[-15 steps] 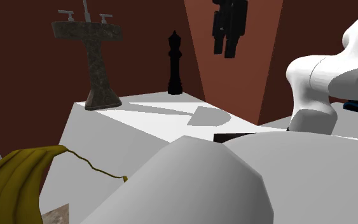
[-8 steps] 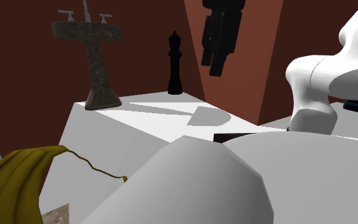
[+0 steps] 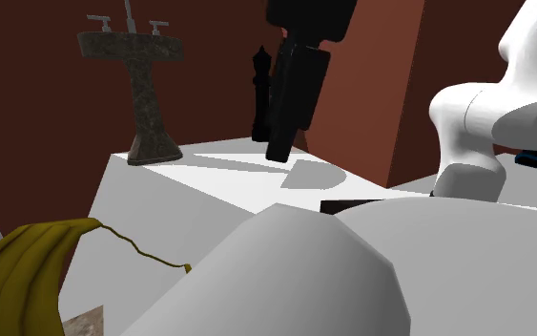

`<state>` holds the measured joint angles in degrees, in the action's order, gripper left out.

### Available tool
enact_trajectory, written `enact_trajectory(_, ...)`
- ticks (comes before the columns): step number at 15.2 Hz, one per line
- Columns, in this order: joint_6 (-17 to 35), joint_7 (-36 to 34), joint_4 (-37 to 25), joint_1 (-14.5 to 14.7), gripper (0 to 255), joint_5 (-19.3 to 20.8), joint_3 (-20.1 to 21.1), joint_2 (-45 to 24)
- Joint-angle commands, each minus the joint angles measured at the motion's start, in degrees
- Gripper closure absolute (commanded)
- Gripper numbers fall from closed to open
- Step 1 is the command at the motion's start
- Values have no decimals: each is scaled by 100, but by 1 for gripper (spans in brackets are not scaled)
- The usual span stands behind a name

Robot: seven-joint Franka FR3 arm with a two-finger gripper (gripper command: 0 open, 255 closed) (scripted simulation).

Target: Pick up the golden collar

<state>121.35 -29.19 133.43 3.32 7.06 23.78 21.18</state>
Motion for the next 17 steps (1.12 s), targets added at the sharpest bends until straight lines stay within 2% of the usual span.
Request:
enact_trajectory(1,195,-452,-272,-79,0,310,301,-404)
enact_trajectory(4,398,-1147,-685,-203,0,931,702,-1027)
enact_trajectory(7,441,-1906,-1193,-254,0,1720,1036,-1725)
enact_trajectory(10,309,-2651,-1797,-137,0,2600,1226,-2486)
enact_trajectory(17,584,-3043,-1649,-61,0,2993,1169,-2784)
